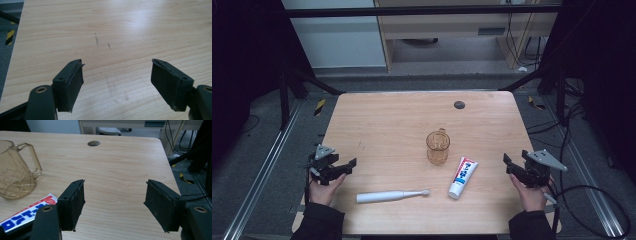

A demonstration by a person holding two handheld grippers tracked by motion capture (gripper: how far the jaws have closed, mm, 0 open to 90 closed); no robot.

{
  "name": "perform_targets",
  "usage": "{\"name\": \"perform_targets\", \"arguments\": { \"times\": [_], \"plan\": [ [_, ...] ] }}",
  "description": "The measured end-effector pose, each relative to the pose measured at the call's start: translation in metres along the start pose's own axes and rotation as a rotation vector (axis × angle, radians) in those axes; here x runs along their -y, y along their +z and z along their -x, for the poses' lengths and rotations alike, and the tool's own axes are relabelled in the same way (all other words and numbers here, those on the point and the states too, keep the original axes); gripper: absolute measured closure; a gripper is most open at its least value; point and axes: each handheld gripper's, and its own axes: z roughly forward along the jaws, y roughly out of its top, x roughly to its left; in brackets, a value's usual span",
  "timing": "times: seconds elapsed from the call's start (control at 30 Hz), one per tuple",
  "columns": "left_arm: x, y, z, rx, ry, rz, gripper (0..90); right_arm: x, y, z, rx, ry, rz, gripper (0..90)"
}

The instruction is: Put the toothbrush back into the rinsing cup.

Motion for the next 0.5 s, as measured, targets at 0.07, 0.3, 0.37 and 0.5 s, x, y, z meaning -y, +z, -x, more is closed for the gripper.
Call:
{"name": "perform_targets", "arguments": {
  "times": [0.07, 0.3, 0.37, 0.5],
  "plan": [
    [0.001, -0.004, 0.003, 0.011, 0.006, 0.003, 30.7, 0.000, -0.001, -0.004, -0.006, -0.020, -0.011, 33.0],
    [0.005, -0.011, 0.008, 0.042, 0.026, 0.000, 42.0, 0.002, -0.005, -0.010, -0.015, -0.050, -0.027, 32.6],
    [0.007, -0.013, 0.012, 0.054, 0.041, -0.001, 44.4, 0.002, -0.007, -0.010, -0.017, -0.050, -0.025, 33.7],
    [0.010, -0.013, 0.019, 0.048, 0.056, -0.007, 48.8, 0.004, -0.006, -0.011, -0.025, -0.048, -0.042, 35.1]
  ]
}}
